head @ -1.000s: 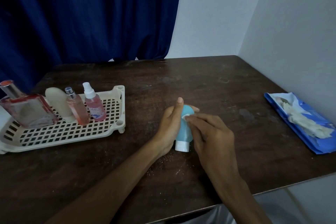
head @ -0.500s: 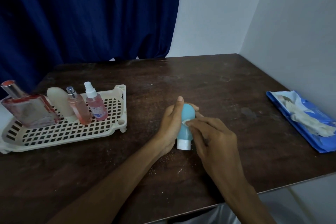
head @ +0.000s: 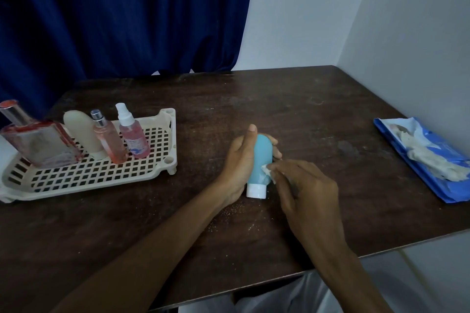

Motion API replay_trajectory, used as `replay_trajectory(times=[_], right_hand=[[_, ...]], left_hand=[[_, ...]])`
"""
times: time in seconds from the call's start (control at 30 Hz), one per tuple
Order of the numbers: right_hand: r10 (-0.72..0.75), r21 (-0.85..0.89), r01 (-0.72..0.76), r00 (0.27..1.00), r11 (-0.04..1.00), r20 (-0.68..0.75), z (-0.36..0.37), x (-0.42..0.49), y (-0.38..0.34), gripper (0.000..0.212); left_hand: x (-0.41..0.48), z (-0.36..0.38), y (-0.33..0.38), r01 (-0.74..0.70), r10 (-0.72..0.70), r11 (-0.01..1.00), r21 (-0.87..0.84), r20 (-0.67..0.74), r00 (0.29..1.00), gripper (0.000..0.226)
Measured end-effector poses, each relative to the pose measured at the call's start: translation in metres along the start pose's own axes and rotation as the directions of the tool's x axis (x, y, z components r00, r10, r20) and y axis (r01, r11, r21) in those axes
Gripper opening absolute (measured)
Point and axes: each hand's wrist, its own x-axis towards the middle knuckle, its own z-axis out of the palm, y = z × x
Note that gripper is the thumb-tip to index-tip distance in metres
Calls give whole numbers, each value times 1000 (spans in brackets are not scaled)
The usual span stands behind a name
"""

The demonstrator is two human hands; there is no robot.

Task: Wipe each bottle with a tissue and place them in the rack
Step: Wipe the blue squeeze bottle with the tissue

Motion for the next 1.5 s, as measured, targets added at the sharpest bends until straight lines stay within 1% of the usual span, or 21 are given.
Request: replay_trajectory(times=[0.07,0.27,0.43,0.67,0.83,1.0,1.07,1.1,1.2,1.27,1.37,1.43,1.5], right_hand=[[-1,-2,1,1000,1000,4,3,1,-4,20],[-75,7,75,996,997,48,0,-10,-6,20],[-39,-9,39,999,999,26,-4,-8,0,20],[-104,-6,104,994,995,33,2,-21,-4,19],[-53,-16,54,998,998,17,-2,-17,3,18],[-119,5,119,992,993,31,6,-19,-10,22],[-122,0,122,992,992,25,5,-21,-6,18],[-113,-13,113,993,994,20,3,-22,-3,17],[-58,-88,61,998,994,39,-1,-24,6,25],[-14,-93,18,999,996,43,-4,-23,8,26],[76,34,-77,997,996,30,-11,-19,5,22],[118,119,-120,993,986,23,-13,-17,1,20],[138,160,-139,990,977,22,-13,-17,-3,19]], left_hand=[[-1,-1,-2,-9,10,1000,21,-6,1000,56],[-1,1,-1,-11,11,998,-57,11,1000,55],[-3,2,-3,-16,15,1000,-21,-10,1000,56],[-1,1,-3,-13,12,999,-39,-16,1000,55],[0,2,-5,-9,8,999,-37,-31,999,55],[-2,3,-5,11,-15,996,-85,-41,999,54],[-1,3,-3,21,-24,997,-76,-41,999,55],[-1,3,-3,23,-26,997,-68,-45,999,55],[0,1,-2,23,-24,999,-33,-50,998,54],[-2,1,-1,21,-21,1000,-17,-35,999,54],[-4,1,3,48,-50,997,-55,-31,998,53],[-4,1,6,51,-57,994,-93,-68,996,50],[-4,0,6,27,-39,994,-109,-104,994,45]])
